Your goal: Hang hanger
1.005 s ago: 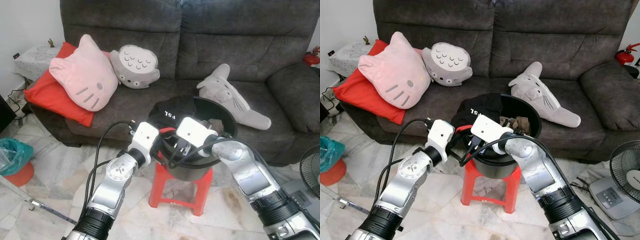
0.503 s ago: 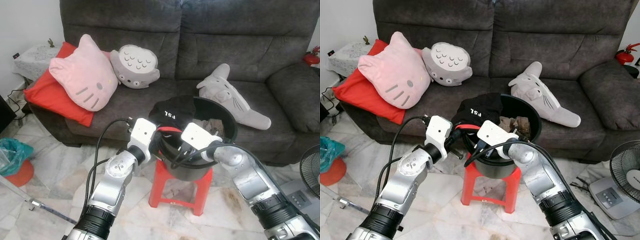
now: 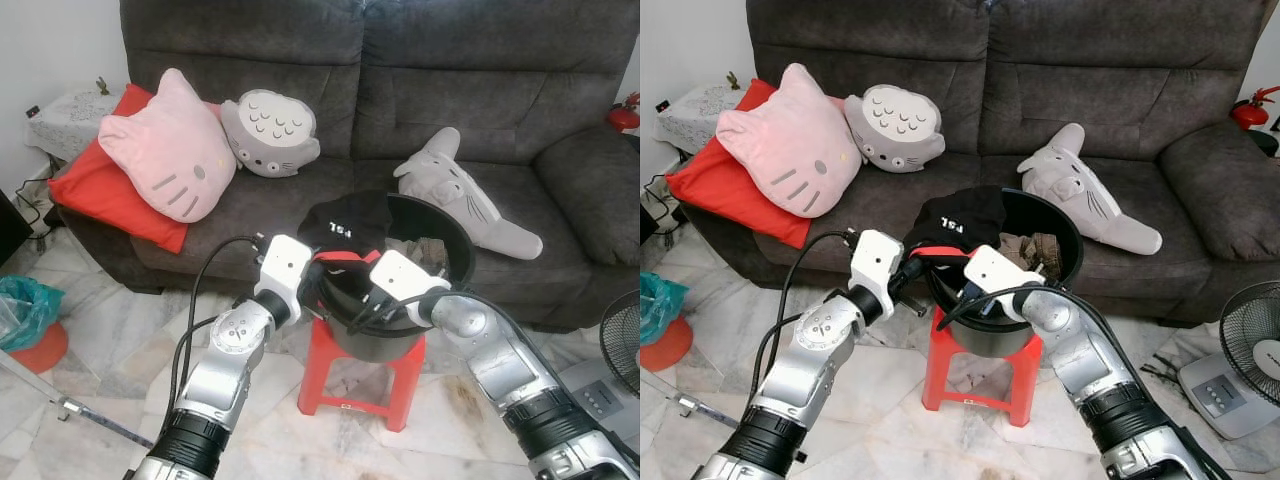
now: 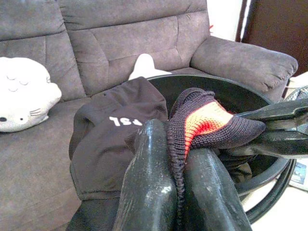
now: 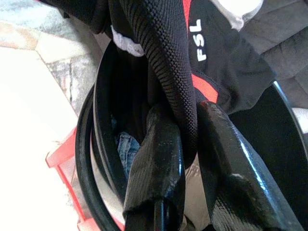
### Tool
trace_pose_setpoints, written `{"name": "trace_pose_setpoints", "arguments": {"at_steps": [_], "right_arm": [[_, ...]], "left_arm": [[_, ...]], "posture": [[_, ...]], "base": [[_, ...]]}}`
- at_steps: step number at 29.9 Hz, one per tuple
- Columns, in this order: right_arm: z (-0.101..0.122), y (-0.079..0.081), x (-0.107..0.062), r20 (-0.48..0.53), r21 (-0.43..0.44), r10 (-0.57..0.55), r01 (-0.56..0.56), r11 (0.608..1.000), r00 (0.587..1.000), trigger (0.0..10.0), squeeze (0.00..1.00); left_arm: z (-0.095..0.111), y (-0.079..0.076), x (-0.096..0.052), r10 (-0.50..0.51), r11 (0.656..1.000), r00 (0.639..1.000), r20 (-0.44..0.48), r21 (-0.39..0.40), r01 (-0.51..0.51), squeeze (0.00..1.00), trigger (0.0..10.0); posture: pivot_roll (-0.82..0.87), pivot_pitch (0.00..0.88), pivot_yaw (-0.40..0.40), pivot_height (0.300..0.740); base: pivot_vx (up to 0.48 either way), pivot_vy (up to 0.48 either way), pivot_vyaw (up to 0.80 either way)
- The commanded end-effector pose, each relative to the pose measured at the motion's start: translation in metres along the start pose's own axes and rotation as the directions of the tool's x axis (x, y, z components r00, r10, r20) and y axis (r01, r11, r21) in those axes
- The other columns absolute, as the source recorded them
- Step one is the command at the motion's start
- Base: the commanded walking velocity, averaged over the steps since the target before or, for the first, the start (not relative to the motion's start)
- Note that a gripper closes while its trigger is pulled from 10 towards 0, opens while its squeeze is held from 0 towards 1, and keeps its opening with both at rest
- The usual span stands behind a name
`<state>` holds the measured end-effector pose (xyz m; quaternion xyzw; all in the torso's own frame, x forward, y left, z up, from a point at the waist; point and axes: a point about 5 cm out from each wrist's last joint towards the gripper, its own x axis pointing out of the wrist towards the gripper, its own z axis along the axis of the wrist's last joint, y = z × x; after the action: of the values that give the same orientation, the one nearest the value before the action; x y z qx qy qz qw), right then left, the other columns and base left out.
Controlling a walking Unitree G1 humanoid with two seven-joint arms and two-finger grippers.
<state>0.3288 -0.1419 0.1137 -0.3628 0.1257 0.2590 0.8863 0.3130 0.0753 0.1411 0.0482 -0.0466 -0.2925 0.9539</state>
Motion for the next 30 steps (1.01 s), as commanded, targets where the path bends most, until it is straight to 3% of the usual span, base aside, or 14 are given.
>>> {"name": "trace_pose_setpoints", "arguments": {"at_steps": [1,6,7,9,10,23,24,25,30], "right_arm": [[-0.0022,-0.0042,0.0002,0.001,0.008,-0.021,0.021,1.0,1.0,10.0,0.0],[-0.0031,-0.0028,0.0015,0.014,0.007,-0.009,0.009,1.0,1.0,10.0,0.0],[-0.003,-0.0024,0.0018,0.019,0.009,-0.002,0.002,1.0,1.0,10.0,0.58],[-0.0032,-0.0022,0.0019,0.021,0.015,-0.001,0.0,1.0,1.0,10.0,0.58],[-0.0028,-0.0012,0.0018,0.027,0.016,0.013,-0.014,1.0,1.0,10.0,1.0],[-0.0054,-0.0055,0.0038,0.037,-0.025,-0.014,0.015,1.0,0.999,10.0,1.0],[-0.0051,-0.007,0.0047,0.038,-0.032,-0.018,0.019,0.999,0.999,10.0,0.81],[-0.0053,-0.0076,0.0055,0.037,-0.034,-0.019,0.02,0.999,0.999,10.0,0.0],[-0.0017,-0.0079,0.0087,0.077,-0.057,-0.011,0.015,0.998,0.997,10.0,0.0]], "left_arm": [[0.0113,0.0039,0.0009,0.005,1.0,0.999,0.042,-0.012,-0.005,0.0,10.0],[0.0109,0.0038,0.0006,0.004,1.0,0.999,0.042,-0.013,-0.004,0.0,10.0],[0.011,0.0038,0.0005,0.004,1.0,0.999,0.043,-0.014,-0.003,0.0,10.0],[0.0111,0.0038,0.0005,0.004,1.0,0.999,0.043,-0.015,-0.004,0.0,10.0],[0.0112,0.0036,0.0006,0.004,1.0,0.999,0.044,-0.017,-0.003,0.0,10.0],[0.0107,0.0017,-0.0003,-0.007,1.0,0.999,0.043,-0.025,0.008,0.0,10.0],[0.0111,0.0017,-0.0004,-0.009,1.0,0.999,0.045,-0.028,0.011,0.0,10.0],[0.0113,0.0015,-0.0006,-0.012,0.999,0.999,0.046,-0.034,0.013,0.0,10.0],[0.0126,-0.0016,-0.0023,-0.043,0.997,0.998,0.055,-0.062,0.046,0.0,10.0]], "posture": [[-0.07,0.0,-0.006,0.74],[-0.07,0.0,-0.005,0.74],[-0.07,0.0,-0.005,0.74],[-0.07,0.0,-0.006,0.74],[-0.07,0.0,-0.004,0.74],[-0.06,0.0,-0.002,0.74],[-0.06,0.0,-0.002,0.74],[-0.06,0.0,-0.002,0.74],[-0.06,0.0,-0.004,0.74]], "base": [[0.0,0.0,0.0],[0.0,0.0,0.0],[0.0,0.0,0.0],[0.0,0.0,0.0],[0.0,0.0,0.0],[0.0,0.0,0.0],[0.0,0.0,0.0],[0.0,0.0,0.0],[0.0,0.0,0.0]]}}
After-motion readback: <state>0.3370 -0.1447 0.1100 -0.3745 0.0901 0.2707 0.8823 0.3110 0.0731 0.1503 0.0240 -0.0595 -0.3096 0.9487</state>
